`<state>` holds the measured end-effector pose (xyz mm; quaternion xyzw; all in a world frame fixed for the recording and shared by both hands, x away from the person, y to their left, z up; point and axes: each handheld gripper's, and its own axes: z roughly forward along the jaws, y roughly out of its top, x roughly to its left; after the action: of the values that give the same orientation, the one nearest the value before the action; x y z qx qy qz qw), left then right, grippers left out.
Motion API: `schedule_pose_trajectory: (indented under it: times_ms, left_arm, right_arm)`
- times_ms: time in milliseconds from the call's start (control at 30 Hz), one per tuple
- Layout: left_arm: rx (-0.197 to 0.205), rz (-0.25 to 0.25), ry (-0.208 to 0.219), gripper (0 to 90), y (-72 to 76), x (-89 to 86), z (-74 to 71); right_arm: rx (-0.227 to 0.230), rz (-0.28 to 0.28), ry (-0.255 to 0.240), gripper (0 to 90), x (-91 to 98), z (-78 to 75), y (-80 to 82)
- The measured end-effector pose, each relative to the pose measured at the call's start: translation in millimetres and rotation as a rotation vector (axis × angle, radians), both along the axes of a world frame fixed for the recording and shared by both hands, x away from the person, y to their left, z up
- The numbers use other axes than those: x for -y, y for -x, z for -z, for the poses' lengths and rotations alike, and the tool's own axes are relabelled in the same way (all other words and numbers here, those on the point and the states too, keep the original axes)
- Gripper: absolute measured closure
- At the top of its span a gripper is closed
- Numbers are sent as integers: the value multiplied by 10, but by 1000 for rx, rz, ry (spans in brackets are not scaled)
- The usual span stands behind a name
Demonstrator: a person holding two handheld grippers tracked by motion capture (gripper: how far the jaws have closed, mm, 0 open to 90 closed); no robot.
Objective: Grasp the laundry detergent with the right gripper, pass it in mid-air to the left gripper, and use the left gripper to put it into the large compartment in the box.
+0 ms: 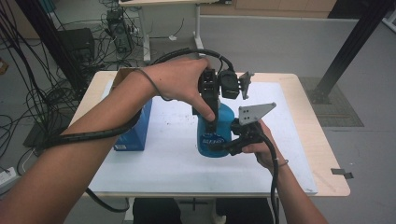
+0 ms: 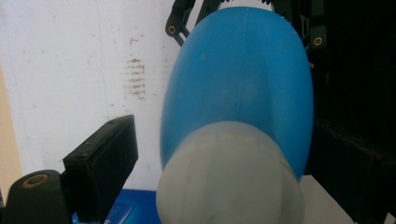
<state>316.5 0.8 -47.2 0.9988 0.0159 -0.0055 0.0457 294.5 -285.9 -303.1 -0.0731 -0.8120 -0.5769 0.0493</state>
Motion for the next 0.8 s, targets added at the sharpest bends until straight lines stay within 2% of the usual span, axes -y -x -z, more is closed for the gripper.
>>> schedule_pose_trajectory:
  times_ms: [533,700,800]
  left_arm:
    - [-5,4,-2,281,6,37,-31]
    - [-8,10,-8,366,14,56,-28]
    - [-3,10,-8,370,24,61,-38]
  right_arm:
    - [1,1,-3,423,-10,-16,6]
    - [3,0,-5,423,-13,-19,7]
    - [6,-2,-8,423,-12,-22,9]
